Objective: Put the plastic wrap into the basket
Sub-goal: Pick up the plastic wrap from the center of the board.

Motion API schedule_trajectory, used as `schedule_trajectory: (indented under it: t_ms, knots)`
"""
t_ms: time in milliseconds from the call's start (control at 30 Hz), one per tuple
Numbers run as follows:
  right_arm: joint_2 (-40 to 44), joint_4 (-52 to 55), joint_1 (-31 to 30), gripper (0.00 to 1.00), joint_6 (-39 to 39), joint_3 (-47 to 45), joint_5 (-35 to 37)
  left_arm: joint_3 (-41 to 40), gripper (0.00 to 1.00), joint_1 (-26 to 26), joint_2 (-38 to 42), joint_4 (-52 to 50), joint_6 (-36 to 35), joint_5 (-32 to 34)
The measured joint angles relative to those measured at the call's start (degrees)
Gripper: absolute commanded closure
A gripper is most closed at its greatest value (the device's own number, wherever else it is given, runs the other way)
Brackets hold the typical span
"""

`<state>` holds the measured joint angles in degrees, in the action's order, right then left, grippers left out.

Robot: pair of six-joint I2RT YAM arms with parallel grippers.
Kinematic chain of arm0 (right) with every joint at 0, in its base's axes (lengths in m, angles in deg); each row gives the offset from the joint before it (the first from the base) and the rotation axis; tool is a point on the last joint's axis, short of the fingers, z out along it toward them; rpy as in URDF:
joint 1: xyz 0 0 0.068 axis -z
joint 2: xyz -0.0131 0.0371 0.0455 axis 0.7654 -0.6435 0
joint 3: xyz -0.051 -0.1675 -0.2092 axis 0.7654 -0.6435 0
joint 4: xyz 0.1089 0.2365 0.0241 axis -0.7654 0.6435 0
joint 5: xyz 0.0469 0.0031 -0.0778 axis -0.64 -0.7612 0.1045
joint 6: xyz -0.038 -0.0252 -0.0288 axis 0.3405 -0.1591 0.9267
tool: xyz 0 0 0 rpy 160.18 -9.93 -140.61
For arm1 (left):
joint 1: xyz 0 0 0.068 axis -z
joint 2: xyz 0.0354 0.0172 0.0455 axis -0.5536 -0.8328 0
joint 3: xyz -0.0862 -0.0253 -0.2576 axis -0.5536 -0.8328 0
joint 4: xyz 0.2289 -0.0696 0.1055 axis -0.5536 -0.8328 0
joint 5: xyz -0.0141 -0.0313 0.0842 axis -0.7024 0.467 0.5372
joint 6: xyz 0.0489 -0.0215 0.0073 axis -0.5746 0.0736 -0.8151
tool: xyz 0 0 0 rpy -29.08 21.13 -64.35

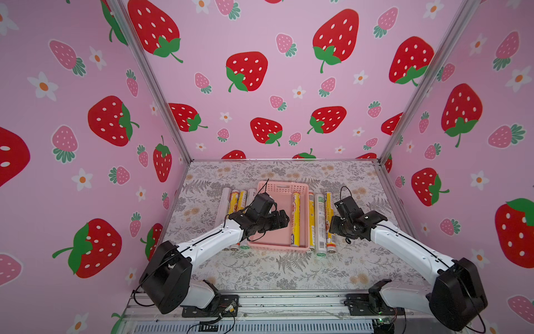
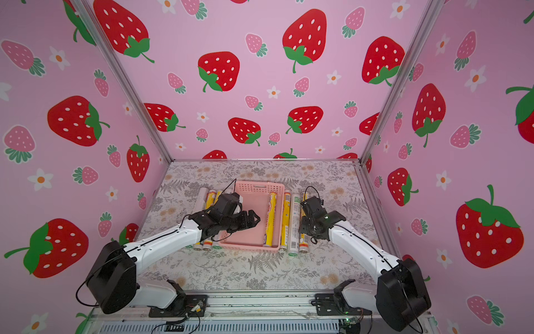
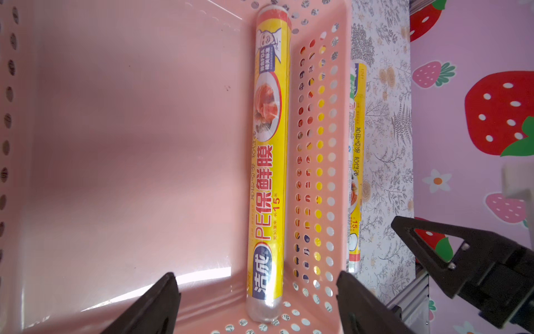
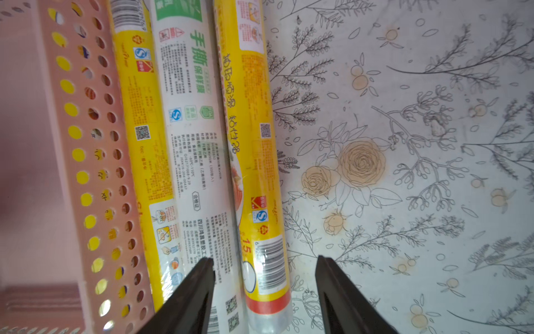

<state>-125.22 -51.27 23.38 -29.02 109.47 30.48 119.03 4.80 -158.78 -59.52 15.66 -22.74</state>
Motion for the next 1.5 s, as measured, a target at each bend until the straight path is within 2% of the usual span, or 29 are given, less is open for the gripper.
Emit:
schedule_trajectory:
  t_ms: [267, 633, 867, 1267, 1433, 1500]
  knots:
    - [-7.23, -4.48, 0.63, 0.41, 0.79, -0.15, 0.02, 0.9, 0.09, 0.7, -0.46, -0.79, 0.07, 3.41]
    - [-10.21, -9.14, 0.68, 0.41, -0.37, -3.54, 1.57, 2.16, 0.09, 0.7, -0.09, -2.25, -0.59, 5.53]
    - [-11.28, -11.41, 3.39, 0.44, -1.77, -5.6, 0.55, 2.54, 0.08, 0.72, -0.09, -2.67, -0.98, 5.49]
    - [-12.04, -15.17, 6.64, 0.6, -2.86, -7.08, -1.79, 3.26, 0.08, 2.54, 0.9, -4.11, -2.19, 6.88]
    - [-7.74, -12.04, 6.73, 0.69, -2.67, -7.65, -2.03, 3.8, 0.08, 4.46, 3.21, -1.9, -3.1, 5.9]
    - [-5.92, -9.64, 6.73, 0.69, -2.56, -6.64, -2.01, 4.92, 0.08, 5.92, 2.84, -1.81, -3.41, 5.92]
